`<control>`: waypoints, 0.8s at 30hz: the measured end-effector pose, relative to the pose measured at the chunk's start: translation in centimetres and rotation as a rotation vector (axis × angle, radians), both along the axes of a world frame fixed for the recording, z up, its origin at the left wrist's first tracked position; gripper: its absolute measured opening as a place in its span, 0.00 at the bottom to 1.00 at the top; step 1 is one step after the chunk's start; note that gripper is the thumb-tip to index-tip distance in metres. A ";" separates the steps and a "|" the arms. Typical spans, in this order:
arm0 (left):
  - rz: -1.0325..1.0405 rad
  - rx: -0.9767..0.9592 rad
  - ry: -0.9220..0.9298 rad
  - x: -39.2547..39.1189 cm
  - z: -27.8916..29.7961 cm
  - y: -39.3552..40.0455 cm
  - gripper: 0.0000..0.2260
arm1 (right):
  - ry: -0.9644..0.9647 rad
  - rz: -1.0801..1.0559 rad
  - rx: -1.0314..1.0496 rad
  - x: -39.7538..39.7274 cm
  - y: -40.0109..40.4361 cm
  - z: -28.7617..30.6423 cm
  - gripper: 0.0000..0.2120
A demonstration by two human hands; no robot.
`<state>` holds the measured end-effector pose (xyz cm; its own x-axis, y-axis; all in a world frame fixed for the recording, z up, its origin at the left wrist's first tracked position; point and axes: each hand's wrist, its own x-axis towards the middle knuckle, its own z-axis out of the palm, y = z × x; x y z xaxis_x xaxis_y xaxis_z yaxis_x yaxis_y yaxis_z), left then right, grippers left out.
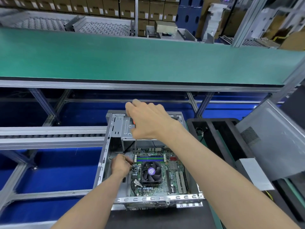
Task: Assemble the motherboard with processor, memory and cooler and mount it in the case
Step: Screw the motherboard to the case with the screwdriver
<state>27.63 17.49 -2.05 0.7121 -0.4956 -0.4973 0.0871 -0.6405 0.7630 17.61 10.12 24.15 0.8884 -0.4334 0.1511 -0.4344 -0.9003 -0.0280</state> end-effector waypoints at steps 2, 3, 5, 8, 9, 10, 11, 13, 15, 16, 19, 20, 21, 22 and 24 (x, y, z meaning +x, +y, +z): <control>-0.057 0.015 -0.057 0.0 0.0 0.1 0.19 | -0.002 0.024 0.061 -0.1 -0.1 0.1 0.15; -0.080 0.024 -0.076 0.1 0.0 0.1 0.19 | -0.004 0.003 0.016 -0.1 -0.1 0.1 0.13; -0.116 0.042 -0.101 0.1 0.1 0.1 0.20 | 0.000 -0.049 -0.088 -0.1 0.0 -0.1 0.12; -0.161 0.062 -0.144 0.1 0.2 0.2 0.20 | 0.026 0.005 0.095 -0.3 0.0 0.4 0.18; -0.166 0.065 -0.149 0.1 0.2 0.2 0.20 | 0.022 0.019 0.156 -0.4 -0.2 0.6 0.18; -0.169 0.069 -0.152 0.0 0.2 0.3 0.20 | 0.015 0.021 0.165 -0.4 -0.3 0.6 0.17; -0.172 0.071 -0.156 0.0 0.3 0.3 0.20 | 0.006 0.008 0.129 -0.3 -0.2 0.5 0.15; -0.177 0.074 -0.165 0.0 0.3 0.3 0.20 | -0.002 -0.054 -0.023 -0.1 0.0 -0.1 0.10; -0.180 0.076 -0.168 -0.1 0.4 0.4 0.20 | -0.002 -0.090 -0.108 -0.1 -0.1 -0.5 0.10; -0.180 0.077 -0.165 -0.1 0.4 0.4 0.20 | 0.005 -0.072 -0.091 -0.2 -0.2 -0.5 0.11; -0.177 0.080 -0.166 0.0 0.5 0.4 0.19 | 0.004 0.014 0.127 -0.7 -0.7 0.1 0.16; -0.174 0.082 -0.168 -0.1 0.5 0.4 0.19 | -0.005 0.017 0.149 -0.7 -0.6 0.0 0.15; -0.173 0.084 -0.169 -0.1 0.5 0.4 0.19 | -0.013 -0.006 0.119 -0.7 -0.5 -0.2 0.12; -0.169 0.084 -0.166 -0.1 0.5 0.4 0.19 | -0.019 -0.039 0.053 -0.6 -0.3 -0.4 0.10; -0.162 0.082 -0.153 -0.1 0.5 0.3 0.19 | 0.000 -0.067 -0.043 -0.5 -0.1 -0.6 0.12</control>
